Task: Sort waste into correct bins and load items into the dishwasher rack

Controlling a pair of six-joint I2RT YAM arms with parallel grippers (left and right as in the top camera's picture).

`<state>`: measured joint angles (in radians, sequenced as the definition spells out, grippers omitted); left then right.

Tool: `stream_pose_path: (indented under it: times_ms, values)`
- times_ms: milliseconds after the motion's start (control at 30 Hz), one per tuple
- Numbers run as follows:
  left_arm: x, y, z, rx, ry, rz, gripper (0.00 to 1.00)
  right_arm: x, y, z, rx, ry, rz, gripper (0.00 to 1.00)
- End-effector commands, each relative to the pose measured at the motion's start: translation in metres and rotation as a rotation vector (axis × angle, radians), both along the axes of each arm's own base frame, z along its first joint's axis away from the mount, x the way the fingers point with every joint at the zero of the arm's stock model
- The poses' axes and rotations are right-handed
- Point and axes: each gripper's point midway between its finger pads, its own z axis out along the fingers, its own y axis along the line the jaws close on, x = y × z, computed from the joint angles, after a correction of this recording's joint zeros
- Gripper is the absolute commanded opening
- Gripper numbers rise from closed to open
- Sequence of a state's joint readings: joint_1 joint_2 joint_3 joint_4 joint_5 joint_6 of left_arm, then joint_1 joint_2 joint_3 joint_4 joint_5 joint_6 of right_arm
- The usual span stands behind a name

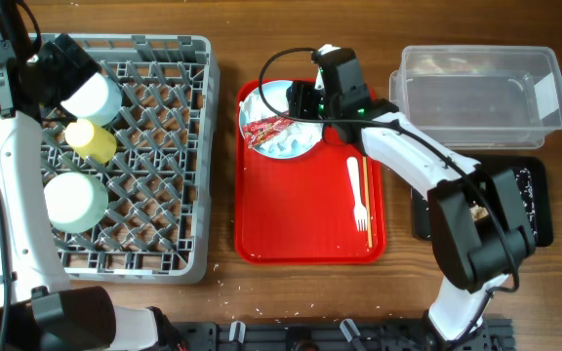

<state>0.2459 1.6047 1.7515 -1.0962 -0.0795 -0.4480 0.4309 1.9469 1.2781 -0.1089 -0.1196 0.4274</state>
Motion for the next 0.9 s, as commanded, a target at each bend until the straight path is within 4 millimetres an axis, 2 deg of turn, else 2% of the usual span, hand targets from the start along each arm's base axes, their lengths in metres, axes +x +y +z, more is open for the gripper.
stream_pose_path:
  times_ms: [0, 67, 167, 300, 400, 467, 533, 633, 800, 867]
  values:
    - [0.000, -0.001, -0.001, -0.009, -0.001, 0.003, 1.00, -0.013, 0.018, -0.029, -0.014, 0.039, 0.168, 0.64]
    - [0.000, -0.001, -0.001, -0.009, -0.001, 0.003, 1.00, -0.020, 0.026, -0.027, 0.016, 0.045, 0.229, 0.62]
    - [0.000, -0.001, -0.001, -0.009, -0.001, 0.003, 1.00, -0.024, 0.025, -0.032, 0.006, 0.067, 0.233, 0.62]
    - [0.000, -0.001, -0.001, -0.009, -0.001, 0.003, 1.00, -0.029, 0.020, -0.046, -0.026, 0.102, 0.237, 0.53]
    - [0.000, -0.001, -0.001, -0.009, -0.001, 0.003, 1.00, -0.030, 0.020, -0.049, -0.026, 0.113, 0.234, 0.29]
    - [0.000, -0.001, -0.001, -0.009, -0.001, 0.003, 1.00, -0.029, 0.019, -0.047, -0.013, 0.121, 0.213, 0.06]
    - [0.000, -0.001, -0.001, -0.009, -0.001, 0.003, 1.00, -0.027, 0.018, -0.042, -0.008, 0.113, 0.204, 0.04]
    - [0.000, -0.001, -0.001, -0.009, -0.001, 0.003, 1.00, -0.019, 0.009, -0.012, 0.054, 0.093, 0.126, 0.04]
    - [0.000, -0.001, -0.001, -0.009, -0.001, 0.003, 1.00, -0.009, -0.024, 0.069, 0.131, -0.019, 0.028, 0.04]
    - [0.000, -0.001, -0.001, -0.009, -0.001, 0.003, 1.00, -0.010, -0.038, 0.088, 0.138, -0.042, 0.004, 0.04]
